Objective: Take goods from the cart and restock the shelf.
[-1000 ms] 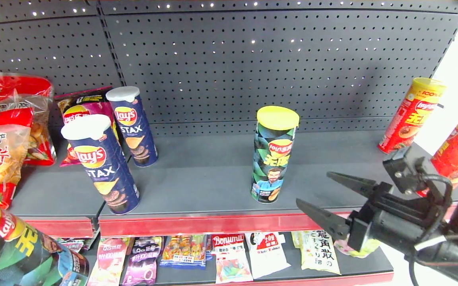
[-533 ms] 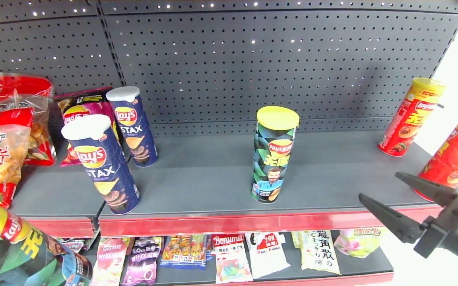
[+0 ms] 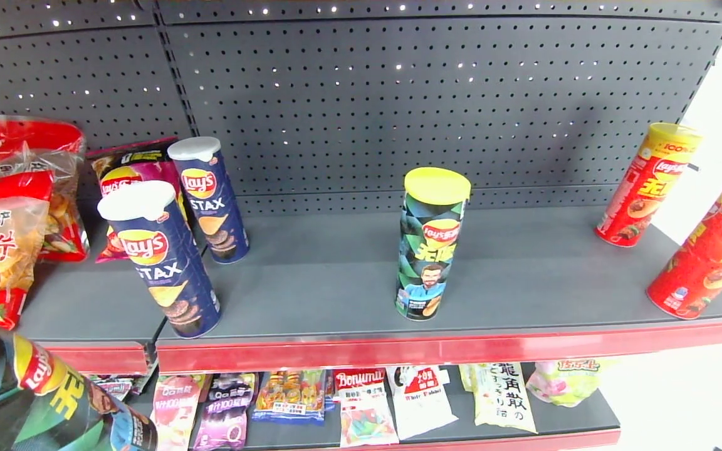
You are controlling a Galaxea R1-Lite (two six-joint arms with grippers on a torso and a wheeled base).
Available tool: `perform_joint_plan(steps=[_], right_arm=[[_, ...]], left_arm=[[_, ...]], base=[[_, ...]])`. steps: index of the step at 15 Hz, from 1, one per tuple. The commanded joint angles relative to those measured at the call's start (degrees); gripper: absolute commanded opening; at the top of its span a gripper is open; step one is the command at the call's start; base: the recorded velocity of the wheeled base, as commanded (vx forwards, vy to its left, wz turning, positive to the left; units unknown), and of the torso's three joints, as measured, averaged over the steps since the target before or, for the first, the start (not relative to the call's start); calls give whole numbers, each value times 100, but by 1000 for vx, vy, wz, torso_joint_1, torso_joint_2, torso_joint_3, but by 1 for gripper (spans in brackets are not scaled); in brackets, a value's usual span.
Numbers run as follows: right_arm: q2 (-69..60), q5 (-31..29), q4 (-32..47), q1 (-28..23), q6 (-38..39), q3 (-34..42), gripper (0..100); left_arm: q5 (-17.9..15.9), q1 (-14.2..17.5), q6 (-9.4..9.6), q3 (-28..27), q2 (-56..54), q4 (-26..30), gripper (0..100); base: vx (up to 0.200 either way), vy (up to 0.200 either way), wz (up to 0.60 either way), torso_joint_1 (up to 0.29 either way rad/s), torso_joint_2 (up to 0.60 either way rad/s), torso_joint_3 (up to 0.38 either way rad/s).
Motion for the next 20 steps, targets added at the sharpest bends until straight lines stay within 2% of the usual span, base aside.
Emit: perform_joint_plan(steps=[1,4,6,7,8,9,11,14,15,16,18,20], right_arm=[[-1815,-374,1214,-871,18,-532,100],[-1586,-453,1205,-1626,27,-506,100],[-1709,-506,1214,-1741,-17,-436,100],[-1815,-462,1223,-1714,-26,-392,100],[-1999,-172,1153,-1424,-96,-119,100],[-2087,4,1126,-1090,-220,-31,100],[-2008,-225,1118,-484,-307,39,100],[-2017,-488,669,-484,-299,531,100],[-2017,-418,-412,-475,-422,1234,100],[-2017,-216,-1089,-475,-343,1612,100],[-2017,-146,-1264,-484,114,1691,100],[-2017,-225,-1326,-475,79,1709,100]], left_arm=[[-11,0,-1,5,-11,1,0],[-353,0,-10,5,24,1,0],[-371,8,-54,23,24,1,0],[-371,8,-106,23,6,1,0],[-380,8,-300,5,-29,1,0],[-380,8,-335,5,-29,-17,0],[-380,8,-344,32,-2,-131,0],[-380,8,-379,58,24,-184,0],[-388,8,-344,181,-20,-271,0],[-388,8,-344,269,-55,-368,0],[-380,8,-379,497,-152,-526,0],[-380,8,-370,805,-328,-685,0]], base=[[0,0,0,0,0,0],[0,0,0,0,0,0],[0,0,0,0,0,0],[0,0,0,0,0,0],[0,0,0,0,0,0],[0,0,0,0,0,0],[0,0,0,0,0,0],[0,0,0,0,0,0],[0,0,0,0,0,0],[0,0,0,0,0,0],[0,0,0,0,0,0],[0,0,0,0,0,0]])
